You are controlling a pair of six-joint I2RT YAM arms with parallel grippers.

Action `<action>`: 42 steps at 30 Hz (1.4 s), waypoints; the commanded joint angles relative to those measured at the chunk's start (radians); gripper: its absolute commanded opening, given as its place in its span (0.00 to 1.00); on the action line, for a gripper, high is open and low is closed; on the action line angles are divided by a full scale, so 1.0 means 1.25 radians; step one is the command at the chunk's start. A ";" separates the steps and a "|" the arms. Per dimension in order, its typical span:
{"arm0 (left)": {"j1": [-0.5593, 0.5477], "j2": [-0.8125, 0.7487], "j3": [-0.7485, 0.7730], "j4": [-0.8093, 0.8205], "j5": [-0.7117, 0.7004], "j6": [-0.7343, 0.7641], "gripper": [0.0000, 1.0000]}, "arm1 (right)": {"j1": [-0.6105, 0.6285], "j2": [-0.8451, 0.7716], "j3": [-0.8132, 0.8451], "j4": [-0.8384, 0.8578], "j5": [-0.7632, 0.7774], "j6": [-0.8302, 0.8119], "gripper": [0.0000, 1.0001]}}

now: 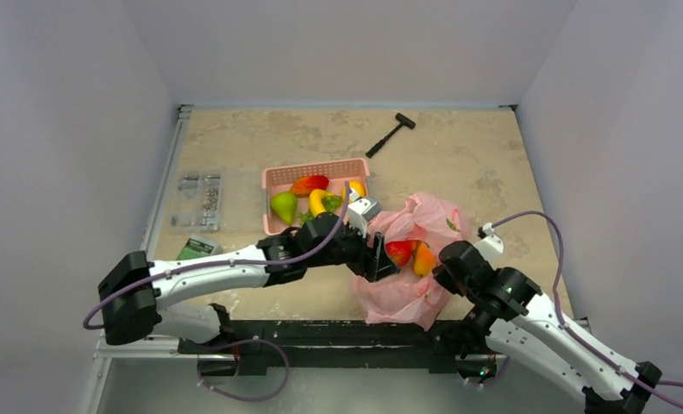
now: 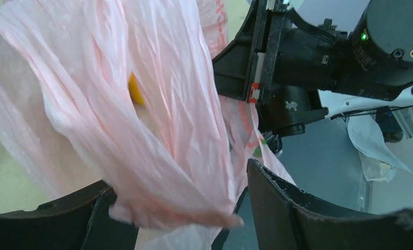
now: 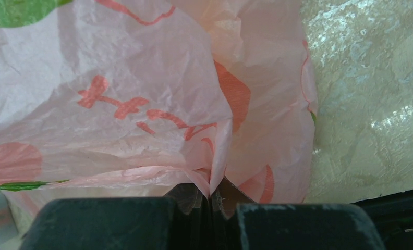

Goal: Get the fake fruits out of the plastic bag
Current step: Take out the fake fruit from the plastic bag.

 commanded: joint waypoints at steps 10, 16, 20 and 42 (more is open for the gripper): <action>-0.111 0.195 0.024 0.184 -0.374 0.090 0.48 | -0.001 -0.025 -0.018 0.031 0.015 0.020 0.00; -0.118 0.274 0.068 0.189 -0.449 0.141 0.47 | -0.001 -0.075 -0.016 0.037 0.029 0.007 0.00; -0.118 0.342 0.145 0.126 -0.496 0.123 0.61 | -0.001 -0.067 -0.014 0.042 0.024 0.000 0.00; -0.099 0.639 0.425 -0.151 -0.462 0.138 0.74 | -0.001 -0.121 0.007 0.038 0.013 -0.030 0.00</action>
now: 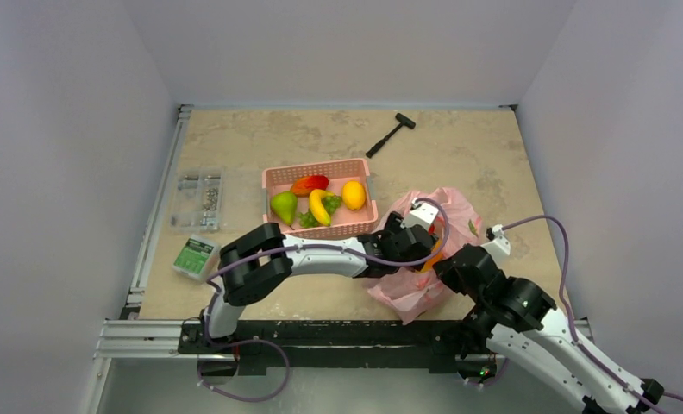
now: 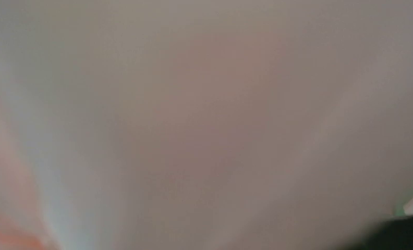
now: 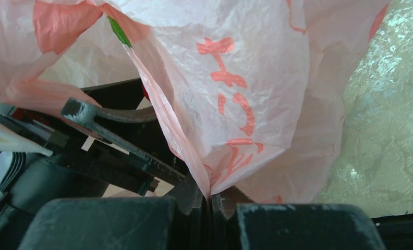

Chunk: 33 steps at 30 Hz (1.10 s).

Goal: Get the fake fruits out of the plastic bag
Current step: Take out the fake fruit from the plastic bag.

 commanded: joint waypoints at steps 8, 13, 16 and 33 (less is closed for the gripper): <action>0.022 0.004 -0.012 -0.045 0.156 0.017 0.35 | -0.001 0.024 0.036 0.004 0.004 0.000 0.00; 0.023 -0.069 -0.026 -0.062 0.189 0.038 0.16 | -0.001 0.007 0.024 0.000 0.017 0.006 0.00; 0.022 -0.127 -0.057 -0.045 0.237 0.022 0.10 | -0.002 -0.002 0.017 -0.007 0.018 0.019 0.00; 0.023 -0.397 -0.189 -0.033 0.399 -0.033 0.02 | -0.002 -0.012 0.009 0.005 0.044 0.018 0.00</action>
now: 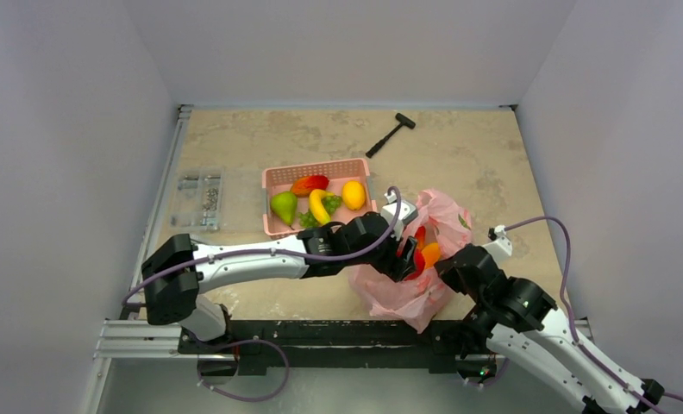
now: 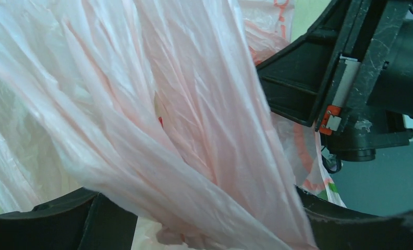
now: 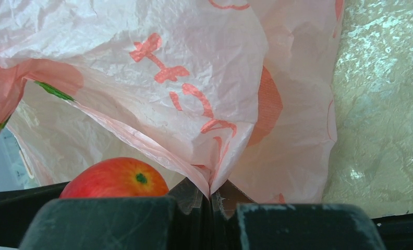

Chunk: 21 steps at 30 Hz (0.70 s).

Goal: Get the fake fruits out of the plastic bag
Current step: Take out the fake fruit from the plastic bag, then place the fake fruit in the bin.

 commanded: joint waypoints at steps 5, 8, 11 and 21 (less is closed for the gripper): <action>0.013 -0.173 -0.065 0.002 0.041 0.034 0.01 | -0.002 -0.014 0.014 0.002 0.043 0.000 0.00; 0.045 -0.249 -0.074 -0.055 0.032 0.058 0.01 | -0.001 -0.015 0.011 0.009 0.049 0.000 0.00; 0.106 -0.316 -0.081 -0.129 0.022 0.084 0.01 | -0.001 -0.007 0.011 0.010 0.046 0.003 0.00; 0.285 -0.379 -0.108 -0.181 -0.112 0.123 0.03 | -0.002 0.005 0.021 0.011 0.051 -0.007 0.00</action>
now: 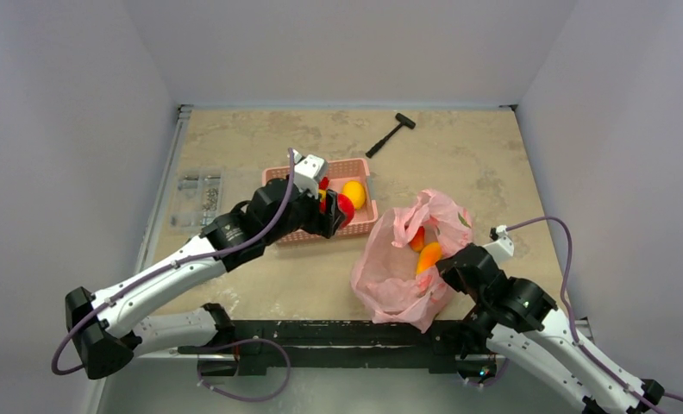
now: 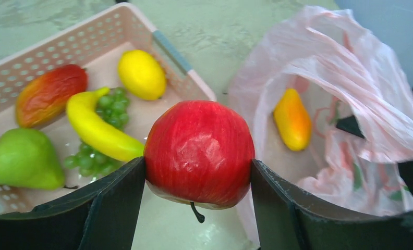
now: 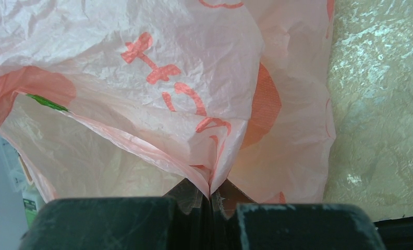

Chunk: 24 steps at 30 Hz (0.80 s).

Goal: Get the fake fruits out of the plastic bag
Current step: Place the fake fruit in the bin.

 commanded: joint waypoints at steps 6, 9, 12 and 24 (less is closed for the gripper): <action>0.109 0.155 0.077 -0.037 -0.131 -0.042 0.05 | -0.002 0.004 0.027 0.009 0.025 -0.014 0.00; 0.132 0.244 0.134 -0.060 -0.125 -0.050 0.04 | -0.002 0.003 0.029 0.012 0.027 -0.014 0.00; 0.141 0.307 0.174 -0.070 -0.128 -0.040 0.05 | -0.002 0.003 0.026 0.010 0.018 -0.011 0.00; 0.159 0.394 0.204 -0.030 -0.020 -0.037 0.70 | -0.002 0.009 0.028 0.009 0.010 -0.012 0.00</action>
